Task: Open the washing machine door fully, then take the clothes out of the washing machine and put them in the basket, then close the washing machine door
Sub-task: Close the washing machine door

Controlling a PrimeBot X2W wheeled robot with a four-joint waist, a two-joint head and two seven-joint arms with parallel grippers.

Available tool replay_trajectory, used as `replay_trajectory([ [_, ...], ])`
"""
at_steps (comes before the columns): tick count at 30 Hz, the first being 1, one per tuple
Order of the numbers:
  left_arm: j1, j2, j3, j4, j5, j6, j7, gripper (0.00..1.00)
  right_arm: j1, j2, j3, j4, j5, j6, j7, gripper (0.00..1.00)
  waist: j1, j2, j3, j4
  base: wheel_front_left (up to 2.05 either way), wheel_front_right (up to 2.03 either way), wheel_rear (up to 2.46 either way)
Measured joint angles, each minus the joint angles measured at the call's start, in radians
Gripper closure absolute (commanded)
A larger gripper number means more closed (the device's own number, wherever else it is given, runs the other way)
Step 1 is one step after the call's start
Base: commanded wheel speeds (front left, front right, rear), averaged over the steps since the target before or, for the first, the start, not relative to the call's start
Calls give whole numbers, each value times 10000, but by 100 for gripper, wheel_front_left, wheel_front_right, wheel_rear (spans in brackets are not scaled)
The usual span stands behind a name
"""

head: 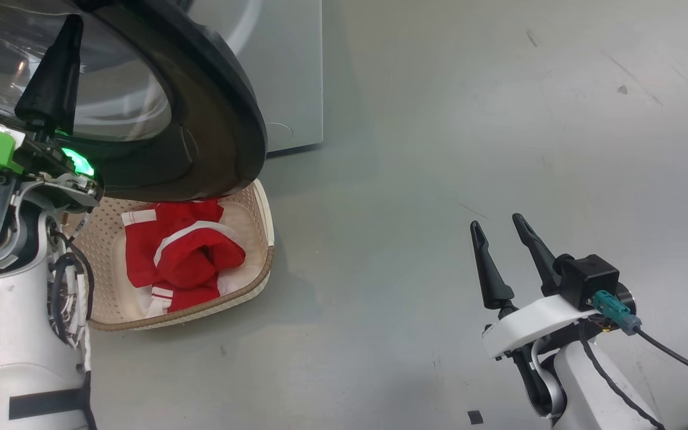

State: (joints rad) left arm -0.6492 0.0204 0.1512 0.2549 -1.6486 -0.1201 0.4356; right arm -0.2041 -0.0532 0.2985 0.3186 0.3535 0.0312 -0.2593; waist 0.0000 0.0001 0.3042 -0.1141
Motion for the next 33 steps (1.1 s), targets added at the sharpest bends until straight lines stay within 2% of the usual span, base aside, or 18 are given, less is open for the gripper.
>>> replay_trajectory([
  [6, 317, -2, 52, -35, 15, 0, -301, 100, -27, 2, -2, 19, -2, 6, 0, 0, 0, 0, -231, 250, 0, 0, 0],
  [25, 3082, -4, -77, -669, -546, 0, -1662, 100, 209, 8, -65, 238, 27, 19, 0, 0, 0, 0, -1295, 1209, 0, 0, 0],
  [26, 3278, -2, -84, -696, -522, 0, -1747, 82, 265, 8, -67, 240, 29, 19, 0, 0, 0, 0, -1348, 1249, 0, 0, 0],
  [27, 3443, 0, -119, -723, -454, 0, -1822, 52, 312, 8, -75, 240, 40, 17, 0, 0, 0, 0, -1394, 1289, 0, 0, 0],
  [28, 3591, 4, -171, -769, -311, 0, -1825, 14, 335, 6, -75, 240, 59, 19, 0, 0, 0, 0, -1435, 1329, 0, 0, 0],
  [29, 3738, 4, -236, -836, -29, 0, -1835, 0, 338, 8, -75, 242, 61, 19, 0, 0, 0, 0, -1478, 1363, 0, 0, 0],
  [33, 4054, 6, -286, -959, 171, 0, -2040, 0, 343, 8, -71, 255, 65, 19, 0, 0, 0, 0, -1611, 1438, 0, 0, 0],
])
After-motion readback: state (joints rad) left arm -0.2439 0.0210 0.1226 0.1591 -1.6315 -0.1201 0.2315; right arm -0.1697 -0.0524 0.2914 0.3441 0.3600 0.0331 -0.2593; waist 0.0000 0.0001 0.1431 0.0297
